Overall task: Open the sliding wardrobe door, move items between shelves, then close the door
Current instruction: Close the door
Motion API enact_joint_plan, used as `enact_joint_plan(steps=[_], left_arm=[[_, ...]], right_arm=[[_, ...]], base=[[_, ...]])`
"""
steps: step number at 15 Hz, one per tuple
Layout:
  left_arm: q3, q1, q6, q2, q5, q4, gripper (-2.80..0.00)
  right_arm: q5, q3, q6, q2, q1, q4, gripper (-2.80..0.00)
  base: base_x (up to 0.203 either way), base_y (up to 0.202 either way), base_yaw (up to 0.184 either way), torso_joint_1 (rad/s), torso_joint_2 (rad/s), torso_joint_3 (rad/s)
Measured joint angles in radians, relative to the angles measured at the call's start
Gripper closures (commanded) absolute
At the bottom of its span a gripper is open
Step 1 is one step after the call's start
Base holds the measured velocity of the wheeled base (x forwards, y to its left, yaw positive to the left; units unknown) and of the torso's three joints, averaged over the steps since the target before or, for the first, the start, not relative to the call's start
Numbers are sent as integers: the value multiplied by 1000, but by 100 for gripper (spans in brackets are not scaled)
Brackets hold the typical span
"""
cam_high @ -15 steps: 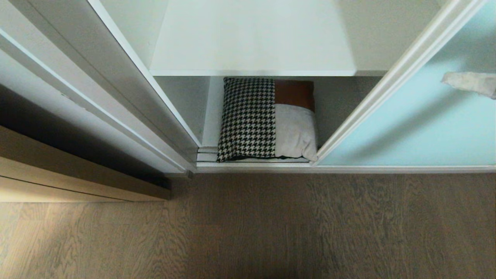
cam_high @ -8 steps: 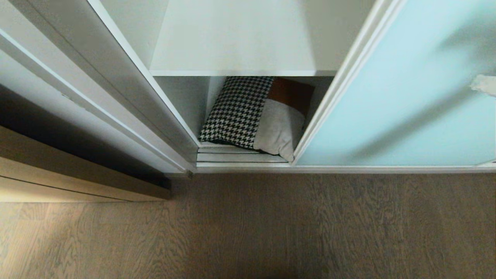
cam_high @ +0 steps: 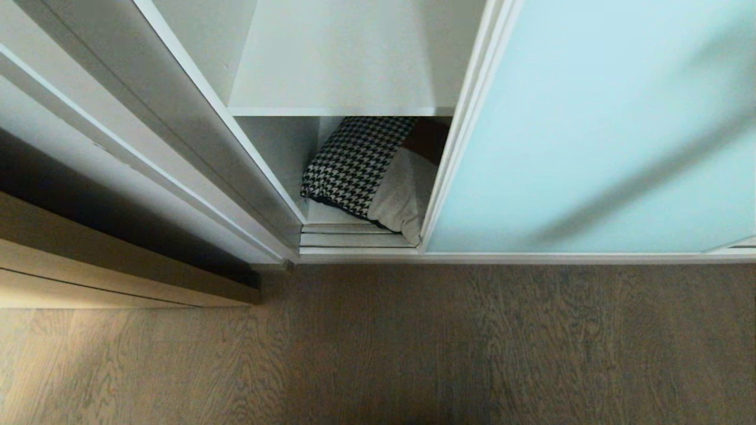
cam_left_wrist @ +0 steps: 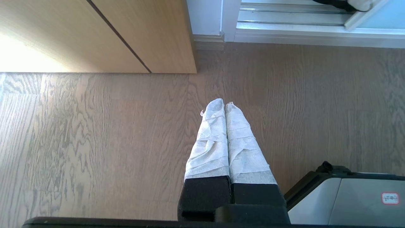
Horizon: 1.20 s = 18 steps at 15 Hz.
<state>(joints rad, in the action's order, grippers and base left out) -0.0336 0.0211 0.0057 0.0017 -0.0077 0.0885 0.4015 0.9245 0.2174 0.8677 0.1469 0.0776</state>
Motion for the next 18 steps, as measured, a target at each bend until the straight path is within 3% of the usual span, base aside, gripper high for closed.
enact_joint_plan(steps=[5,9,15,18], left_arm=[[0,0,0,0,0,0,0],[0,0,0,0,0,0,0],[0,0,0,0,0,0,0],[0,0,0,0,0,0,0]], right_arm=[[63,17,55,36,-15,11,0],[-60,20,56,70,-18,26,0],[-92,-54,51,81,-17,51,0],[-105,-167,-25,40,-9,27,0]], base=[[0,0,0,0,0,0],[0,0,0,0,0,0],[0,0,0,0,0,0],[0,0,0,0,0,0]])
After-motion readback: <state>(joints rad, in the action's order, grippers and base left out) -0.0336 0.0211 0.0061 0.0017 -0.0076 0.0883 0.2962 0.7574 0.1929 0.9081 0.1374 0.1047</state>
